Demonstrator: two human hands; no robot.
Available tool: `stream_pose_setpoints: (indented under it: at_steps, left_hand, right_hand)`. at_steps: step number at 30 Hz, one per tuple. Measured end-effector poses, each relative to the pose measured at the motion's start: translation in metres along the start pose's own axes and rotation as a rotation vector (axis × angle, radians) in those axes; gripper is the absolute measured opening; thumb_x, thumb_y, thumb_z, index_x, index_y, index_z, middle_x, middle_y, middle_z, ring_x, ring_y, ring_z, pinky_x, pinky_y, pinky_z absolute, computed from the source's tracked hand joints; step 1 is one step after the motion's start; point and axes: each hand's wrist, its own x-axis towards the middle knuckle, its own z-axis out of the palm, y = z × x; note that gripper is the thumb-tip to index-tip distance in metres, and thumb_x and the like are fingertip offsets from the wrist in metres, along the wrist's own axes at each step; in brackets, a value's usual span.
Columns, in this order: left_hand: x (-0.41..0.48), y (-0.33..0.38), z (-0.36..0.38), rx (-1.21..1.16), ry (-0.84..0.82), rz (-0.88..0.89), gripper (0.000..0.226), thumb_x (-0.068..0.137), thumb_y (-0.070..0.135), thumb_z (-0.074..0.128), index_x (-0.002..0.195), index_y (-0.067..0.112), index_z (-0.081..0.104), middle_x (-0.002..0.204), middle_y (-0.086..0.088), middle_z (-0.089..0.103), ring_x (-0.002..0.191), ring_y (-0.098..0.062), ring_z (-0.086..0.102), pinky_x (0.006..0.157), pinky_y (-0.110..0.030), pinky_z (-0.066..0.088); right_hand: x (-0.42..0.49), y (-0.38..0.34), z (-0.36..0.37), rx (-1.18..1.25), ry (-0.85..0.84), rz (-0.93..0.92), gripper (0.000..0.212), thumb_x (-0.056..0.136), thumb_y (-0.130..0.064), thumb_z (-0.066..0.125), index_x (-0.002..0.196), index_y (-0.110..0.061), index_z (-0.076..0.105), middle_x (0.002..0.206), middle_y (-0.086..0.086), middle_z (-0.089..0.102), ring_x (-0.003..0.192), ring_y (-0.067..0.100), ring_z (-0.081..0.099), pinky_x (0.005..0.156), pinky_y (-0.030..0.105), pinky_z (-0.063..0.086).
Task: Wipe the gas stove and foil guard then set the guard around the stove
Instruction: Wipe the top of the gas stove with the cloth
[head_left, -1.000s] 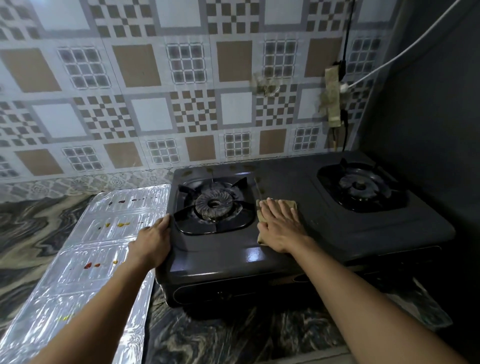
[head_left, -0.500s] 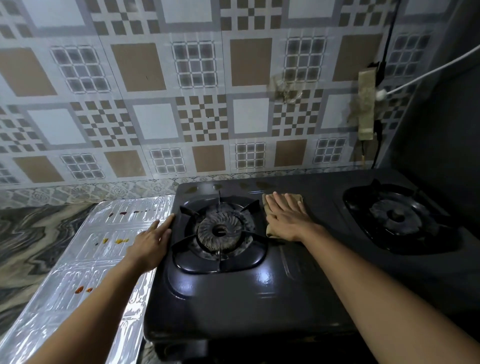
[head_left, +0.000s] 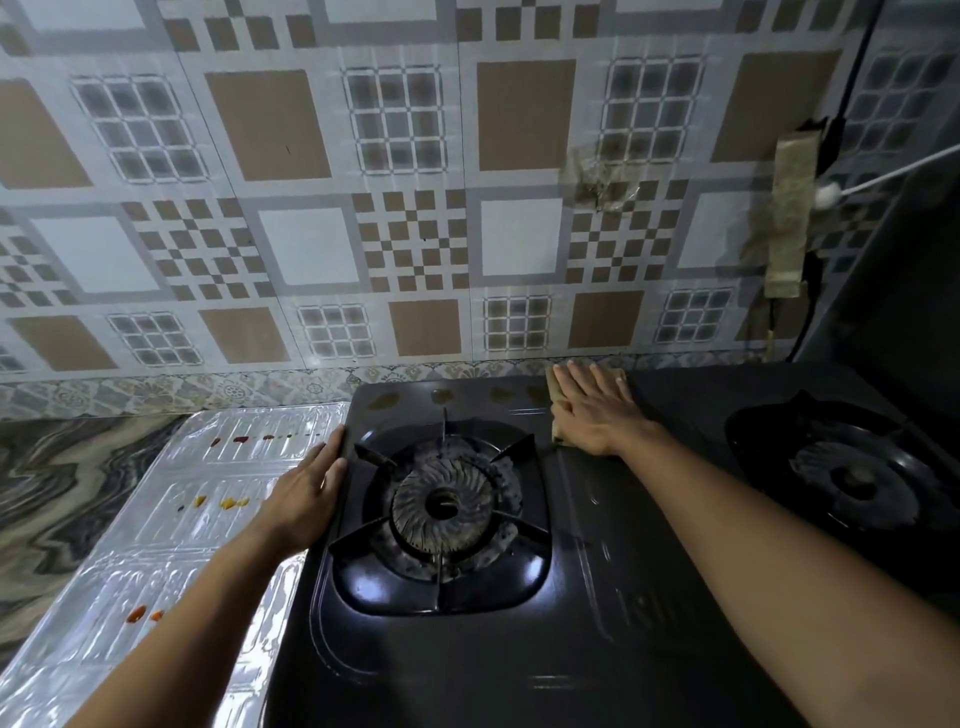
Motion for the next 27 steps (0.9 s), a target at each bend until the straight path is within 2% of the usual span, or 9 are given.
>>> stream_pose_setpoints:
  at_steps: [4, 14, 24, 27]
  left_hand:
    - [0.000, 0.003, 0.002, -0.024, 0.011, -0.005, 0.053, 0.105, 0.033, 0.032, 0.155, 0.026, 0.017, 0.160, 0.001, 0.026, 0.145, -0.021, 0.029, 0.116, -0.032, 0.023]
    - [-0.001, 0.002, 0.002, -0.056, -0.010, -0.044, 0.053, 0.104, 0.037, 0.032, 0.155, 0.034, 0.016, 0.156, 0.001, 0.033, 0.141, -0.025, 0.037, 0.111, -0.032, 0.028]
    - [-0.004, 0.008, 0.002, -0.075, -0.013, -0.052, 0.053, 0.105, 0.035, 0.030, 0.155, 0.033, 0.014, 0.157, 0.002, 0.031, 0.142, -0.021, 0.036, 0.109, -0.028, 0.028]
    - [-0.004, 0.008, 0.003, -0.076, -0.013, -0.056, 0.053, 0.104, 0.037, 0.030, 0.155, 0.034, 0.013, 0.158, 0.002, 0.031, 0.142, -0.022, 0.036, 0.112, -0.030, 0.028]
  right_hand:
    - [0.012, 0.004, -0.003, -0.010, 0.014, -0.019, 0.063, 0.103, -0.046, 0.014, 0.159, -0.030, -0.009, 0.167, -0.007, -0.014, 0.153, 0.022, -0.015, 0.121, 0.050, -0.013]
    - [0.028, -0.021, 0.002, -0.013, 0.004, 0.004, 0.065, 0.101, -0.047, 0.011, 0.160, -0.028, -0.009, 0.167, -0.009, -0.014, 0.153, 0.026, -0.016, 0.120, 0.054, -0.012]
    - [0.055, -0.074, -0.009, 0.025, -0.188, -0.068, 0.061, 0.105, -0.044, 0.010, 0.158, -0.028, -0.014, 0.164, -0.008, -0.022, 0.151, 0.024, -0.024, 0.119, 0.050, -0.017]
    - [0.060, -0.105, -0.007, 0.012, -0.220, -0.156, 0.060, 0.105, -0.045, 0.010, 0.158, -0.029, -0.013, 0.165, -0.007, -0.022, 0.151, 0.023, -0.022, 0.120, 0.047, -0.016]
